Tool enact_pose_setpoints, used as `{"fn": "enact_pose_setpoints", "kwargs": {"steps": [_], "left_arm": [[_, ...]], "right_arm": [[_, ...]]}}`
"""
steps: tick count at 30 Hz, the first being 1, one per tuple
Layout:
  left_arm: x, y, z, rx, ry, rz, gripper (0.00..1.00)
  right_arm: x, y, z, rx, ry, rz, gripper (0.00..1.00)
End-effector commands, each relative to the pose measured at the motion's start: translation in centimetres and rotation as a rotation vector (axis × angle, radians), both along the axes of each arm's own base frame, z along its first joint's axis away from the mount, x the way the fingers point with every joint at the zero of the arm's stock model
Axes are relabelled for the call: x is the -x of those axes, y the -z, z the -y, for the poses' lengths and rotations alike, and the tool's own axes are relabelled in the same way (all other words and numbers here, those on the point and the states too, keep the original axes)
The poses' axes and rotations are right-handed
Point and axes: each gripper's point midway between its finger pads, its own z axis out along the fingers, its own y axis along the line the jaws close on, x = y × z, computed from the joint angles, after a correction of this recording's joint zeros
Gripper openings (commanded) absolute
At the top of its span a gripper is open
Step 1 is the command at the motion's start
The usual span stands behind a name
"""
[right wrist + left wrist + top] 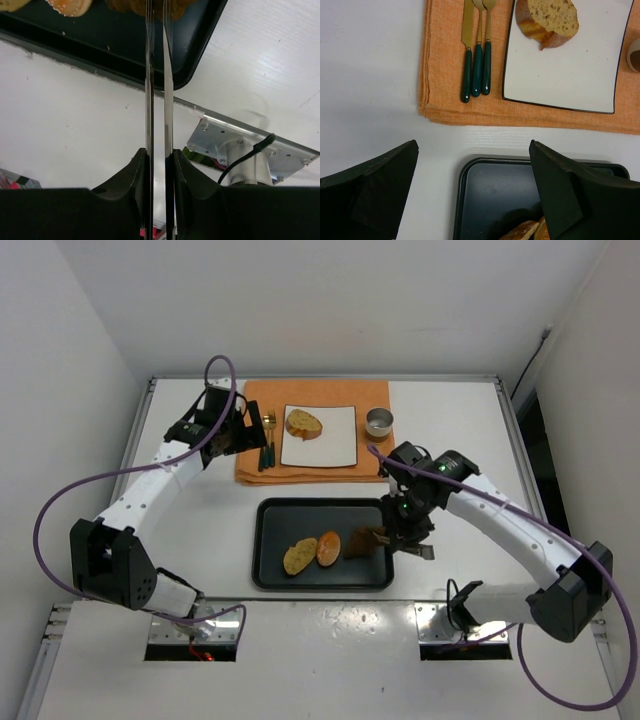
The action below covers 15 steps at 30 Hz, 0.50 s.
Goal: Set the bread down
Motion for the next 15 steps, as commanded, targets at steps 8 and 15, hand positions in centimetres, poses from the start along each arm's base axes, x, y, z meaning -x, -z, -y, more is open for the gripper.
{"fn": "enact_pose_setpoints", "kwargs": {"steps": [8, 15], "left_arm": [[-1.1, -1.9, -0.3, 0.019, -0.026, 0.062, 0.99], [-1.0, -2.3, -0.4, 0.015, -0.02, 0.071, 0.99]], "right_arm": [[-4.1, -5.8, -1.1, -0.018, -0.014, 0.192, 0.06], [-8.3, -8.1, -3.4, -0.062, -0.006, 0.313, 0.06]]}}
